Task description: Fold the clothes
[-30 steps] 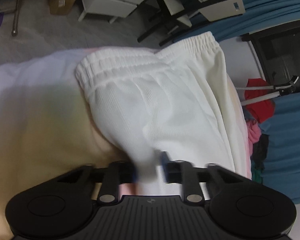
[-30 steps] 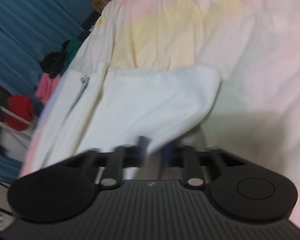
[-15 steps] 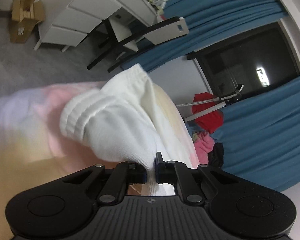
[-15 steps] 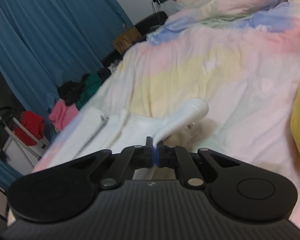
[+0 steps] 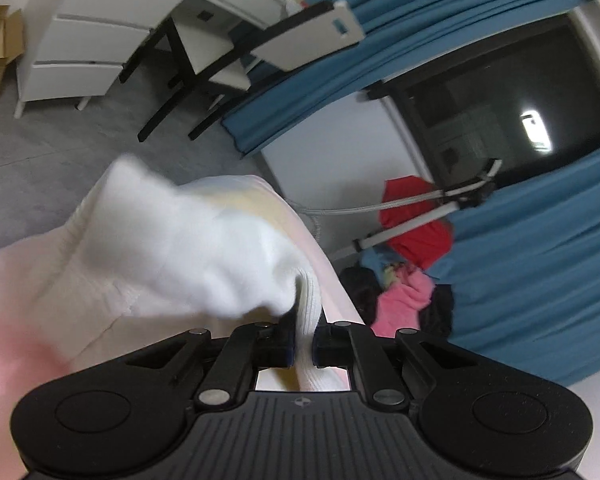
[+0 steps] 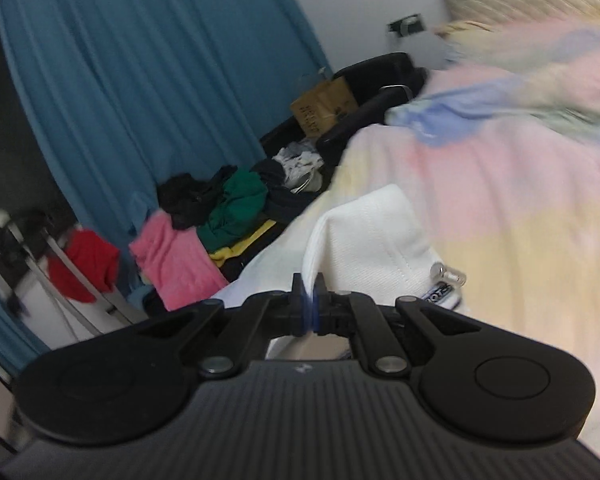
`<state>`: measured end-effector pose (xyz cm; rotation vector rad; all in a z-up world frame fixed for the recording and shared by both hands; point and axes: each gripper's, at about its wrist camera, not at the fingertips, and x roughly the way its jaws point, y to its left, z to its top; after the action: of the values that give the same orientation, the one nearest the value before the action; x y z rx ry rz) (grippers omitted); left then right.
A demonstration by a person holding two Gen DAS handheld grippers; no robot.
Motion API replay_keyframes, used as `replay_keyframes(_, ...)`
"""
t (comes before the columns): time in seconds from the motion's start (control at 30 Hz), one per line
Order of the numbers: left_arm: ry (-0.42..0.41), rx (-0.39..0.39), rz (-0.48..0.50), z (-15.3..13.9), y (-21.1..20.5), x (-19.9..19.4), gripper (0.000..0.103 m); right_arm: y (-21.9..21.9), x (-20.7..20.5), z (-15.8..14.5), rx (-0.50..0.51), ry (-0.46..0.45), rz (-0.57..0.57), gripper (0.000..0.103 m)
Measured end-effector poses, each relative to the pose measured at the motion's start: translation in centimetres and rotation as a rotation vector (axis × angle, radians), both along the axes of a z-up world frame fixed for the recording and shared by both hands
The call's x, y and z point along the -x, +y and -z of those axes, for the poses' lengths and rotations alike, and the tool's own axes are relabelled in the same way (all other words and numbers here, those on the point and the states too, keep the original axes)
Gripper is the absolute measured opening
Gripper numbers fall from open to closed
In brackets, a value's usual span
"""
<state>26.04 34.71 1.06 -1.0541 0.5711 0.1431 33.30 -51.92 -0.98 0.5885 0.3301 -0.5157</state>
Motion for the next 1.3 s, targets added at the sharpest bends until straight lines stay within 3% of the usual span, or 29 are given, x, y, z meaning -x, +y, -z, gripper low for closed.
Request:
replay_keyframes(0.13, 0.107, -0.038, 0.001, 3.0, 0.5, -10.1, 0.008, 0.9, -10.7, 2.8, 0.055, 0.118, -0.015, 0.006)
replay_keyframes(0.23, 0.206, -0.057, -0.01, 5.8, 0.5, -15.2, 0.008, 0.8, -16.3, 5.9, 0.018, 0.187, -0.024, 0.006)
replay_keyframes(0.4, 0.292, -0.072, 0.014, 8.4, 0.7, -18.6, 0.013, 0.5, -20.4, 9.8, -0.043, 0.293, -0.02, 0.007)
replay_keyframes(0.47, 0.265, -0.106, 0.049, 7.9, 0.5, -18.1, 0.018, 0.5, -20.4, 10.2, -0.048, 0.297, -0.047, 0.009)
replay_keyframes(0.57, 0.219, -0.163, 0.097, 6.9, 0.2, -17.1, 0.04, 0.6, -18.7, 9.8, -0.053, 0.268, -0.11, 0.013)
replay_keyframes(0.7, 0.123, -0.228, 0.113, 5.2, -1.0, -11.9, 0.067, 1.6, -13.3, 8.5, -0.092, 0.178, -0.127, 0.037)
replay_keyframes(0.73, 0.095, -0.236, 0.116, 4.9, -1.3, -10.3, 0.069, 1.9, -11.4, 8.2, -0.116, 0.141, -0.123, 0.041)
replay_keyframes(0.8, 0.048, -0.2, 0.117, 5.4, -1.7, -6.1, 0.075, 2.5, -7.3, 8.0, -0.184, 0.065, -0.113, 0.045)
replay_keyframes(0.9, -0.003, -0.087, 0.064, 7.6, -1.7, 0.4, 0.079, 3.3, -0.9, 8.8, -0.322, -0.041, -0.092, 0.049)
replay_keyframes(1.0, -0.004, -0.016, 0.02, 10.4, -1.5, 5.4, 0.08, 4.1, 3.6, 10.4, -0.425, -0.063, -0.098, 0.056)
replay_keyframes(1.1, 0.074, 0.043, -0.027, 12.8, -0.7, 8.2, 0.08, 4.3, 5.2, 12.2, -0.469, -0.009, -0.153, 0.059)
replay_keyframes(1.2, -0.002, 0.176, -0.057, 14.9, 1.1, 9.2, 0.08, 3.4, 5.1, 14.1, -0.574, 0.034, -0.204, 0.059)
replay_keyframes(1.3, -0.08, 0.202, -0.084, 15.7, 2.5, 8.6, 0.077, 3.0, 4.1, 16.0, -0.615, 0.042, -0.221, 0.059)
